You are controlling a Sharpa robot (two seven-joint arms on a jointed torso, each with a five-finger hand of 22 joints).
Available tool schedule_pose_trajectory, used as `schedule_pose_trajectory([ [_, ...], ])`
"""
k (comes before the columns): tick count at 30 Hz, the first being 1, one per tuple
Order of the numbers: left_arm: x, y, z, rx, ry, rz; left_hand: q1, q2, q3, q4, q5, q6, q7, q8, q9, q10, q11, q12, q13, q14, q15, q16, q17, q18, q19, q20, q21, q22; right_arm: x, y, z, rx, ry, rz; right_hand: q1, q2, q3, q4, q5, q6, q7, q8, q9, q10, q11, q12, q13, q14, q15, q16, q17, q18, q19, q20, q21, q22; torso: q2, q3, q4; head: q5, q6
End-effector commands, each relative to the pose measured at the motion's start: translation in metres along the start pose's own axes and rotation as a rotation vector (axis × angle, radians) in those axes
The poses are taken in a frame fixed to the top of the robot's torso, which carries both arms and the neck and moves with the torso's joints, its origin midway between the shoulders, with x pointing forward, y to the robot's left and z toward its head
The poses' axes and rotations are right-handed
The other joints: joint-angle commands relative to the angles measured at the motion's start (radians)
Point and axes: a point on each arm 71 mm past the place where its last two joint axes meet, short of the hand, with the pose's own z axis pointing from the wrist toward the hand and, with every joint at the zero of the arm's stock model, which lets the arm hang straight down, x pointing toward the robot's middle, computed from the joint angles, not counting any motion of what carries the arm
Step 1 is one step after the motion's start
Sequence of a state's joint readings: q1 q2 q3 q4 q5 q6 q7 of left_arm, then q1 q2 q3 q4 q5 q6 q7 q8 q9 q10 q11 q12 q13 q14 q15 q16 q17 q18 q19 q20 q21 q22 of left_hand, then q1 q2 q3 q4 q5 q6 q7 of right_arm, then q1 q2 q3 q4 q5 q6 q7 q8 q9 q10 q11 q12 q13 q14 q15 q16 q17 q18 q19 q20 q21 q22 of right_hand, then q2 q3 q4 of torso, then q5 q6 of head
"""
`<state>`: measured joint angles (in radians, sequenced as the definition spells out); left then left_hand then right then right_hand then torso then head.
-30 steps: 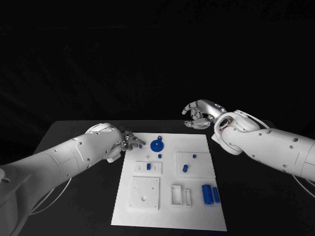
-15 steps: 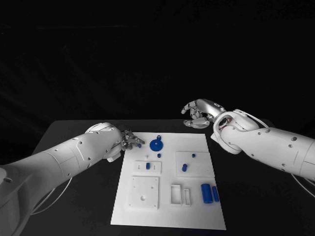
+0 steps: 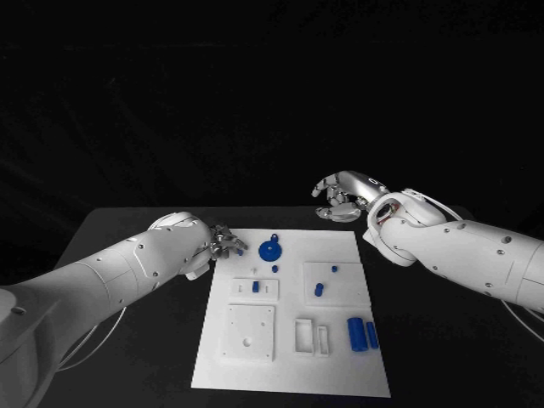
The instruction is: Assemble the parts on the task board
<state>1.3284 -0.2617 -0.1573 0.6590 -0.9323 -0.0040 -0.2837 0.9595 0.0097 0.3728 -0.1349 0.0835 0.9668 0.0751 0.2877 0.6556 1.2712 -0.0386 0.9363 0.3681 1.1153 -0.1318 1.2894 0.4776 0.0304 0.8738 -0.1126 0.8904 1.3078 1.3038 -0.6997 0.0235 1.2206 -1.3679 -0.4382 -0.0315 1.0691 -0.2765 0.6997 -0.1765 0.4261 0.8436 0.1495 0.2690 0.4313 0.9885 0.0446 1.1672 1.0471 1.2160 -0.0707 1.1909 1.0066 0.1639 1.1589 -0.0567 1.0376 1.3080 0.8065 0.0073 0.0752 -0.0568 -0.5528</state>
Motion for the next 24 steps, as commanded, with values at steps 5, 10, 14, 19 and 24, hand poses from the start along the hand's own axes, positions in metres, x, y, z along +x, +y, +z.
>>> schedule_pose_trajectory([
  [5,0.0059,0.0016,0.0009,-0.001,0.028,0.005,0.008,0.026,0.002,-0.025,0.018,0.017,-0.001,0.010,0.000,0.014,0.000,-0.006,0.002,0.007,-0.007,-0.005,0.002,-0.008,0.009,-0.115,-0.005,0.011,-0.0001,0.0012,0.0004,-0.008,0.001,-0.002,-0.007,0.000,-0.003,0.002,0.003,0.006,0.009,0.004,-0.001,-0.008,0.001,0.006,-0.002,0.000,0.006,-0.003,-0.001,0.098,0.008,-0.001,-0.004,0.016,0.000,-0.0007,0.0011,-0.002,-0.002],
  [10,0.0054,0.0022,0.0008,-0.001,0.025,-0.004,0.016,0.039,0.006,-0.046,0.024,0.032,-0.005,0.017,0.000,0.023,-0.003,-0.006,0.002,0.013,-0.009,-0.002,0.004,-0.009,0.014,-0.116,-0.004,0.013,-0.0001,0.0013,0.0005,-0.008,0.000,-0.002,-0.007,0.000,-0.003,0.002,0.003,0.006,0.009,0.004,-0.001,-0.008,0.001,0.006,-0.002,0.000,0.006,-0.003,-0.001,0.098,0.008,-0.001,-0.004,0.016,0.000,-0.0006,0.0011,-0.001,-0.001],
  [14,0.0052,0.0028,0.0004,0.000,0.023,-0.010,0.022,0.050,0.013,-0.068,0.029,0.053,-0.011,0.028,0.002,0.034,-0.009,-0.005,0.003,0.022,-0.013,0.001,0.006,-0.008,0.022,-0.119,-0.002,0.016,-0.0001,0.0013,0.0004,-0.008,0.000,-0.002,-0.008,0.000,-0.003,0.002,0.003,0.006,0.009,0.004,-0.001,-0.008,0.001,0.006,-0.002,0.000,0.006,-0.003,-0.001,0.098,0.008,-0.001,-0.004,0.016,0.000,-0.0012,0.0022,-0.001,-0.002],
  [19,0.0036,0.0046,-0.0007,0.005,0.005,-0.021,0.057,0.008,0.144,-0.040,-0.031,0.103,-0.028,0.057,0.018,0.066,-0.026,-0.001,0.007,0.048,-0.025,0.013,0.013,-0.008,0.052,-0.125,0.007,0.018,-0.0005,0.0006,0.0001,-0.007,0.000,-0.002,-0.009,0.001,-0.004,0.003,0.004,0.006,0.009,0.004,-0.001,-0.008,0.001,0.006,-0.002,0.000,0.006,-0.003,-0.002,0.098,0.009,-0.001,-0.004,0.016,0.000,-0.0011,0.0030,0.001,0.000],
  [24,0.0019,0.0092,-0.0029,0.001,-0.002,-0.049,0.047,0.002,0.178,-0.048,0.022,0.132,-0.040,0.076,0.032,0.093,-0.037,0.005,0.011,0.074,-0.031,0.025,0.019,-0.006,0.070,-0.133,0.021,0.021,-0.0010,-0.0001,-0.0006,-0.006,-0.001,-0.002,-0.010,0.001,-0.004,0.004,0.004,0.006,0.009,0.004,-0.001,-0.008,0.001,0.006,-0.002,0.000,0.006,-0.003,-0.002,0.098,0.009,-0.001,-0.004,0.016,-0.002,-0.0010,0.0044,0.002,0.001],
])
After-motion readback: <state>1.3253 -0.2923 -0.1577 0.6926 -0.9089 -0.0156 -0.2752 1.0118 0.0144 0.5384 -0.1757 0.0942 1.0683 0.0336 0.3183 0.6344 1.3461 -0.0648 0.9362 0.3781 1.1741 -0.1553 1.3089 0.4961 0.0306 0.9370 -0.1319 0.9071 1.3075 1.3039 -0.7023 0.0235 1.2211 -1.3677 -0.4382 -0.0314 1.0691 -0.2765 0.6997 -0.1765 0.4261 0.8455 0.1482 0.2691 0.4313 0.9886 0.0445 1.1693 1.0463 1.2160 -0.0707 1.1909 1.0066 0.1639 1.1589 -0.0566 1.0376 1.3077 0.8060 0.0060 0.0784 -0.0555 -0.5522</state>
